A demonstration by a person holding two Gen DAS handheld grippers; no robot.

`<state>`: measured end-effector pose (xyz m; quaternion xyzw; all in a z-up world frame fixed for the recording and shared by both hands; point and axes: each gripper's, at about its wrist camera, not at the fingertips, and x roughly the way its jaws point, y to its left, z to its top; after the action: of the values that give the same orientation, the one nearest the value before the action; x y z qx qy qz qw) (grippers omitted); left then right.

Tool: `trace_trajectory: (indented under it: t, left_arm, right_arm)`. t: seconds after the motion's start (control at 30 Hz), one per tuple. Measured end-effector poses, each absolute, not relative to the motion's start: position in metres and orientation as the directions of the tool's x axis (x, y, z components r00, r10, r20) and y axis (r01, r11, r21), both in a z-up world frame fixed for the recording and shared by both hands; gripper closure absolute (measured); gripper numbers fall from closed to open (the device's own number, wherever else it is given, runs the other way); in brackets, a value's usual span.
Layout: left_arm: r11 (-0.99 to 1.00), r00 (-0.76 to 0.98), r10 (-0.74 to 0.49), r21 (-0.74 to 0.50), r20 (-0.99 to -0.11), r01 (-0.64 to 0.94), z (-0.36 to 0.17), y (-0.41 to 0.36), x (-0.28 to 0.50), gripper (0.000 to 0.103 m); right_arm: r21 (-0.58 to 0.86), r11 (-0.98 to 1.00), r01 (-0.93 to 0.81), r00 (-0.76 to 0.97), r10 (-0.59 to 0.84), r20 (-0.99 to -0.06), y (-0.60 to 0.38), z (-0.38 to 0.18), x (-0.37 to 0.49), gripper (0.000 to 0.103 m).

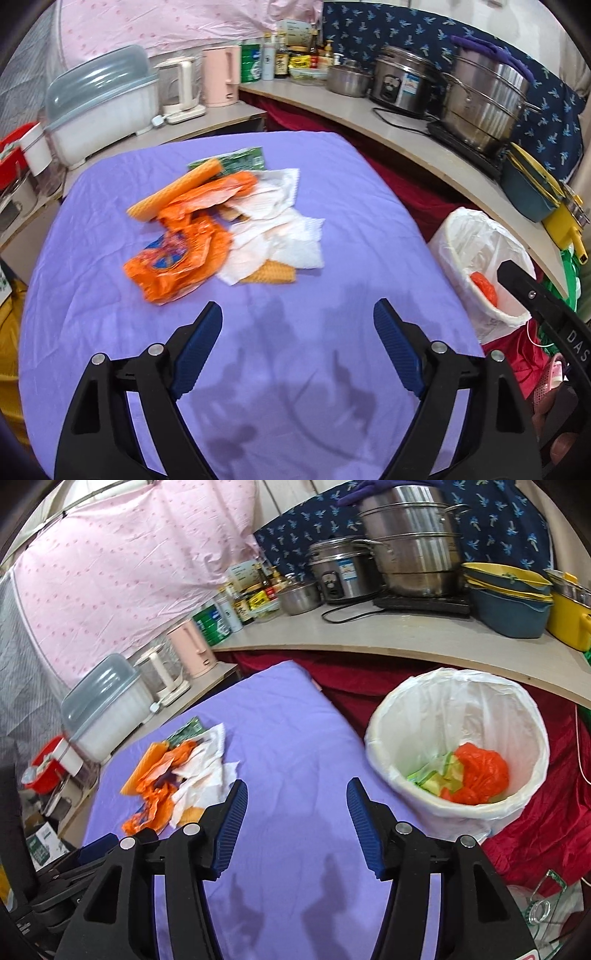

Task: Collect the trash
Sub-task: 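Move both tools back over the remaining trash on the table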

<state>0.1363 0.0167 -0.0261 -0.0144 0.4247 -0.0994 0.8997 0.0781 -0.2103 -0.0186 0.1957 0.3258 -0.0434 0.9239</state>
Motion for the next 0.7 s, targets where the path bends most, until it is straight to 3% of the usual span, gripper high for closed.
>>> trace_trajectory:
  t: [0.7]
  left_arm:
    - [0.984,0.597,-0.099,-0.169,-0.796,-0.062,-0.054,0.134,0.159,0.023]
  right_arm:
    - [0.292,0.955,0.058,0.719,0.163,-0.675,-0.116,-0.040,0.117,0.048]
